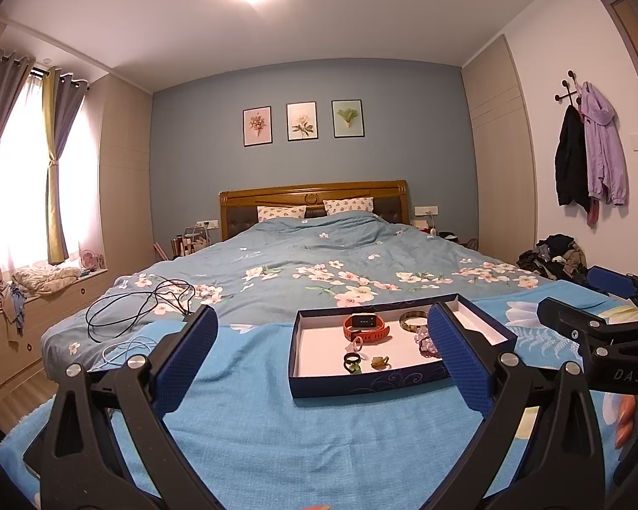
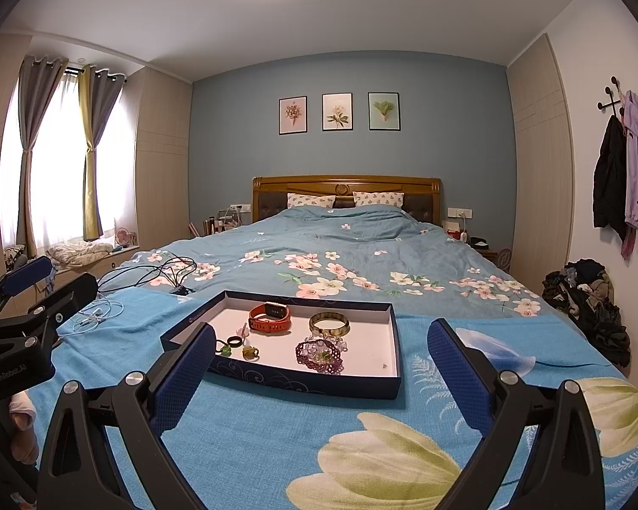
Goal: Organize jewelry
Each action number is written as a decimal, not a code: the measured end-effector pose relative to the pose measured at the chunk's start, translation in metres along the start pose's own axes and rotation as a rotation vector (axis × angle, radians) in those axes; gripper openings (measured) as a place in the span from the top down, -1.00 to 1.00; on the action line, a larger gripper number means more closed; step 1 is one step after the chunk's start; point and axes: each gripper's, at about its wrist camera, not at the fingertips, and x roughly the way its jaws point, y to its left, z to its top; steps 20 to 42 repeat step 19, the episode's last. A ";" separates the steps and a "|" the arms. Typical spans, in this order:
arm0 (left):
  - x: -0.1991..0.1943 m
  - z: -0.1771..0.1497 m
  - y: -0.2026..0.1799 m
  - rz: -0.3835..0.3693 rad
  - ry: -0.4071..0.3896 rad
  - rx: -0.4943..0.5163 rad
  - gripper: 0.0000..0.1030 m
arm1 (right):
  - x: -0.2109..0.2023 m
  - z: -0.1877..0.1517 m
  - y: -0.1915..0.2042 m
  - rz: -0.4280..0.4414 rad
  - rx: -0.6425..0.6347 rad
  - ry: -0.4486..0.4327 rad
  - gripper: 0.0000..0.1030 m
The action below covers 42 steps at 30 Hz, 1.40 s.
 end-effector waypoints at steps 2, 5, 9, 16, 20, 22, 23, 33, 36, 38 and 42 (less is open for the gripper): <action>0.001 0.000 0.000 0.003 0.004 0.000 -0.89 | 0.000 0.000 0.000 0.000 0.000 -0.001 -0.87; 0.003 0.001 -0.001 0.011 -0.001 0.009 -0.89 | 0.000 -0.001 0.000 -0.001 -0.001 0.002 -0.87; 0.003 0.001 -0.003 0.013 -0.011 0.027 -0.89 | 0.003 -0.004 0.000 0.005 -0.002 0.021 -0.87; 0.028 -0.007 0.007 0.016 0.125 0.023 -0.89 | 0.035 -0.012 -0.033 -0.011 -0.014 0.219 -0.87; 0.050 -0.016 0.023 0.008 0.239 -0.003 -0.89 | 0.055 -0.018 -0.061 -0.034 0.012 0.328 -0.87; 0.050 -0.016 0.023 0.008 0.239 -0.003 -0.89 | 0.055 -0.018 -0.061 -0.034 0.012 0.328 -0.87; 0.050 -0.016 0.023 0.008 0.239 -0.003 -0.89 | 0.055 -0.018 -0.061 -0.034 0.012 0.328 -0.87; 0.050 -0.016 0.023 0.008 0.239 -0.003 -0.89 | 0.055 -0.018 -0.061 -0.034 0.012 0.328 -0.87; 0.050 -0.016 0.023 0.008 0.239 -0.003 -0.89 | 0.055 -0.018 -0.061 -0.034 0.012 0.328 -0.87; 0.050 -0.016 0.023 0.008 0.239 -0.003 -0.89 | 0.055 -0.018 -0.061 -0.034 0.012 0.328 -0.87; 0.050 -0.016 0.023 0.008 0.239 -0.003 -0.89 | 0.055 -0.018 -0.061 -0.034 0.012 0.328 -0.87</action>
